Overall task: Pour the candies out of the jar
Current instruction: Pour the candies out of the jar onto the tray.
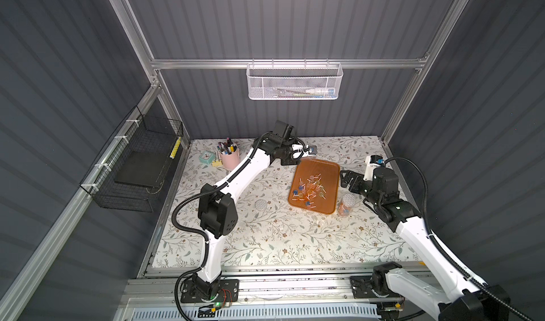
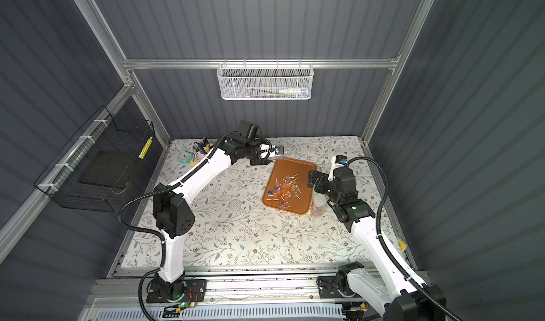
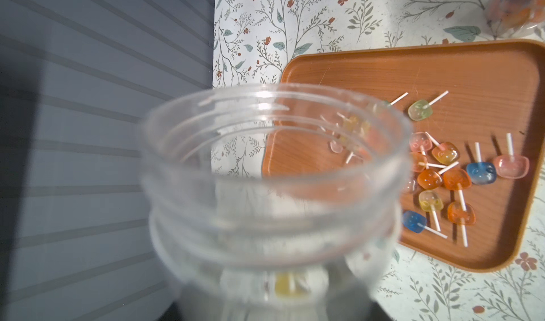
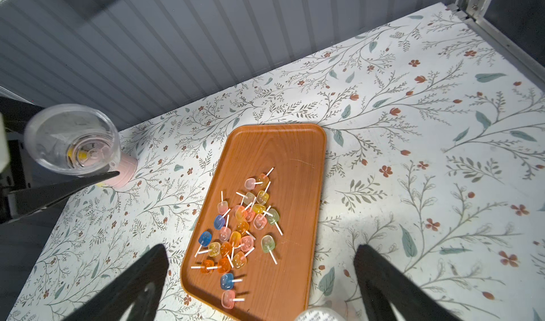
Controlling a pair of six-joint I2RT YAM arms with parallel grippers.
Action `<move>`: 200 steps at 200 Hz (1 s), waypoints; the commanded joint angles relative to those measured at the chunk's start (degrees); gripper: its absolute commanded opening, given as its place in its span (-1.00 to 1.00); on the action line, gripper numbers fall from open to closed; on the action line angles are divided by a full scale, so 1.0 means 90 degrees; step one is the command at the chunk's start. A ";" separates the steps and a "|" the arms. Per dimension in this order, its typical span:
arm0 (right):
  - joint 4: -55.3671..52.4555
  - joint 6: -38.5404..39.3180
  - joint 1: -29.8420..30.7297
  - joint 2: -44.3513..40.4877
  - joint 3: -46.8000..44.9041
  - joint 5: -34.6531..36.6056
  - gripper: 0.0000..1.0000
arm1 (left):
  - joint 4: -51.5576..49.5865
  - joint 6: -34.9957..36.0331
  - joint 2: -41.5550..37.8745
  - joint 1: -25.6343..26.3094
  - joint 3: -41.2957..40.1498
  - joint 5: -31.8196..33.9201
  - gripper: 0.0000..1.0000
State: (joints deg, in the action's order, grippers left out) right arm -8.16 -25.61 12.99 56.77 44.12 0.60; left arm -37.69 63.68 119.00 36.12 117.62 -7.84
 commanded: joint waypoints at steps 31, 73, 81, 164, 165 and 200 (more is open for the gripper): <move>0.0099 -0.0109 -0.0018 -0.0022 -0.0072 -0.0038 0.98 | -0.0499 0.1354 0.0730 0.0625 -0.0147 0.2980 -1.00; 0.0113 -0.0116 -0.0018 -0.0028 -0.0107 -0.0038 0.98 | 0.0158 0.2388 0.1366 0.0805 -0.0461 0.4752 -1.00; 0.0101 -0.0110 -0.0018 -0.0038 -0.0117 -0.0027 0.98 | 0.0247 0.2497 0.1435 0.0822 -0.0462 0.4861 -1.00; 0.0159 -0.0135 -0.0018 -0.0009 -0.0146 -0.0057 0.98 | 0.2821 0.4811 0.1250 0.1023 -0.1507 0.5846 -1.00; 0.0157 -0.0134 -0.0018 -0.0004 -0.0146 -0.0062 0.98 | 0.2836 0.4844 0.1250 0.1025 -0.1507 0.5849 -1.00; 0.0160 -0.0144 -0.0018 -0.0028 -0.0156 -0.0062 0.98 | 0.3278 0.5385 0.1288 0.1026 -0.1410 0.5837 -1.00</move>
State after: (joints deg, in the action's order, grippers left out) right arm -7.25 -26.63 12.99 56.69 43.51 0.32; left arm -13.19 105.65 132.97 45.08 104.55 43.99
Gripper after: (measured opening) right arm 0.990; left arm 0.550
